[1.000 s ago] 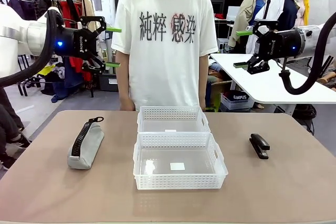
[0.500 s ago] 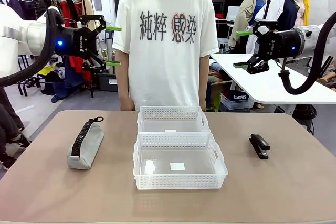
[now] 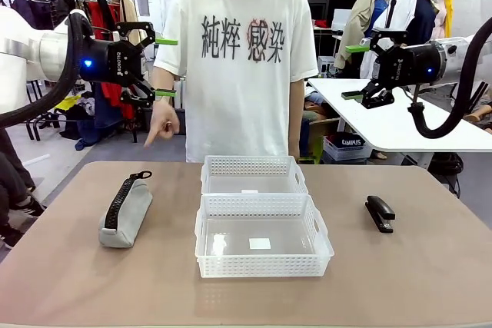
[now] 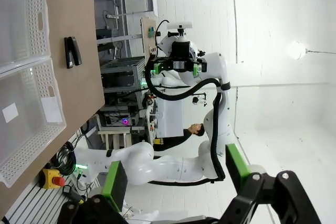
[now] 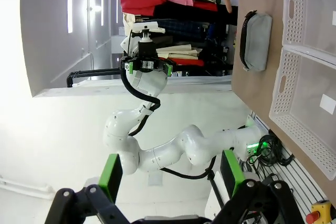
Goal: Distribute items into two baskets.
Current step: Pick up the Pencil pouch that the person points to.
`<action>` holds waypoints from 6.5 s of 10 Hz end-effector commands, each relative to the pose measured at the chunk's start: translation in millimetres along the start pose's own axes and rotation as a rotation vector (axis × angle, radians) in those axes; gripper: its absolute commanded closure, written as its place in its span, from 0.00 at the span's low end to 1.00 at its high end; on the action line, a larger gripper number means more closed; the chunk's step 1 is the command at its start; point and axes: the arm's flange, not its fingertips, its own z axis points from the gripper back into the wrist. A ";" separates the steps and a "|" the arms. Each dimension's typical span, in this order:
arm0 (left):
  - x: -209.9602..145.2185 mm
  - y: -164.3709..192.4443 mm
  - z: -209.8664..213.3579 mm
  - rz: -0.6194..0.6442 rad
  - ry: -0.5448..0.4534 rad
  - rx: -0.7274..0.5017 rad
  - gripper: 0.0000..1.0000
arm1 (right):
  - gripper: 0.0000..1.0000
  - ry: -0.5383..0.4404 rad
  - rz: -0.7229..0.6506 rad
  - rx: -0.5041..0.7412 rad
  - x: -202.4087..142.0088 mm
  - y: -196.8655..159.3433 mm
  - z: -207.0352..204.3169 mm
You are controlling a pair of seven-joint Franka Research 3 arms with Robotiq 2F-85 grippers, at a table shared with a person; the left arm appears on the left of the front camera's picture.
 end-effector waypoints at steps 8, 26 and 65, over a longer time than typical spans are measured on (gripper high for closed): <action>-0.5 -0.9 0.3 -0.003 0.001 0.005 0.00 | 0.00 -0.001 -0.005 0.000 -1.1 1.3 0.2; 13.4 35.6 -31.2 -0.521 -0.020 1.341 0.00 | 0.00 -0.001 -0.005 0.000 -1.1 1.3 0.2; 37.3 38.1 -7.4 -0.244 -0.058 1.558 1.00 | 0.00 -0.001 -0.005 0.000 -1.1 1.3 0.2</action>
